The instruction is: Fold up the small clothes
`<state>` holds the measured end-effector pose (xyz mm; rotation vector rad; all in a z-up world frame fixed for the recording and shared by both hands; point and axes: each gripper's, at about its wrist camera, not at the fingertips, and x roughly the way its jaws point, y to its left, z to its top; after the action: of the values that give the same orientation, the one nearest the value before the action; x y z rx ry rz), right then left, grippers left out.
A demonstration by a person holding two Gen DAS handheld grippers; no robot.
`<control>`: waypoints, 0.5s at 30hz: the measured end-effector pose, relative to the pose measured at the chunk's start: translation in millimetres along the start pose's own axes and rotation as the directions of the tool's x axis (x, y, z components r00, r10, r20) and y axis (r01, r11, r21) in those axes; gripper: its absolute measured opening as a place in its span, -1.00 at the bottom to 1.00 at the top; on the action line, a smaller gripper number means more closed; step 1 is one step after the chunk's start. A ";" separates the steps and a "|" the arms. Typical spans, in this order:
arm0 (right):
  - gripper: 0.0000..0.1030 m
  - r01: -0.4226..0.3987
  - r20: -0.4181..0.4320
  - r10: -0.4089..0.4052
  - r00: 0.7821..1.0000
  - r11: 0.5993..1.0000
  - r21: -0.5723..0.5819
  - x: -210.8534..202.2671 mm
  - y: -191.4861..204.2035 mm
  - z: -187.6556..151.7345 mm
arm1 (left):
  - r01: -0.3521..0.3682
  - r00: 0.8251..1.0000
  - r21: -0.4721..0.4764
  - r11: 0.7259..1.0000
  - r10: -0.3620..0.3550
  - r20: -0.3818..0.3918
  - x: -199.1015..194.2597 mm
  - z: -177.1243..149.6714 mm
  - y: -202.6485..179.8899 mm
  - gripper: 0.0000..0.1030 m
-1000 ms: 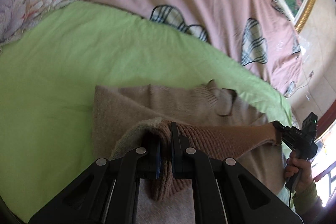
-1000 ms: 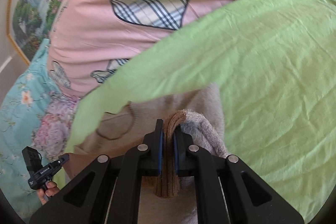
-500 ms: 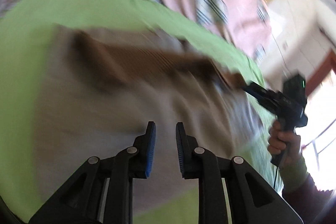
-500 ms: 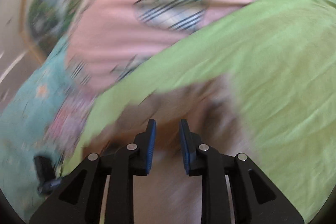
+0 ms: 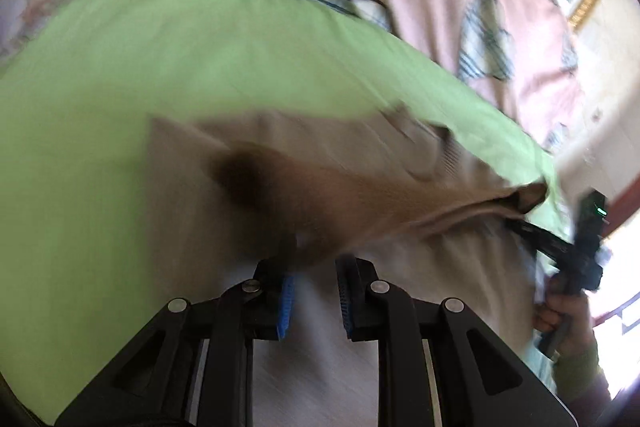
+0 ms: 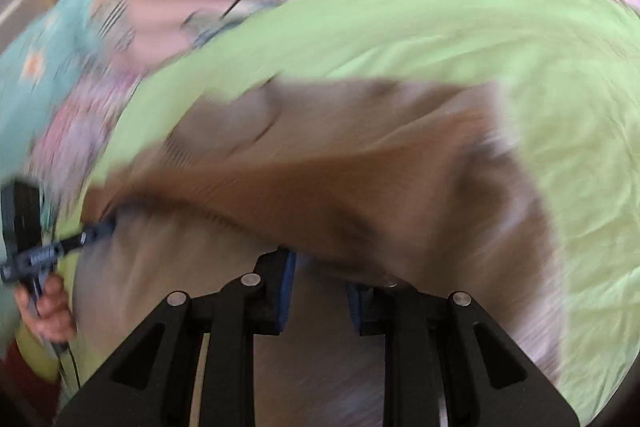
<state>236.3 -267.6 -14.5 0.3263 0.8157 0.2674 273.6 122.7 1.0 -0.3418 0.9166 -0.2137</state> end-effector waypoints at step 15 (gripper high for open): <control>-0.28 -0.025 0.158 -0.005 0.987 0.981 0.190 -70.1 -14.7 -37.5 | 0.067 0.993 -0.175 0.982 -0.049 0.105 -62.0 -59.8 29.5 -0.63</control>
<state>163.8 -299.3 2.4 0.5264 0.6841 0.1697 189.7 158.3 2.0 -0.5414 0.8291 -0.1664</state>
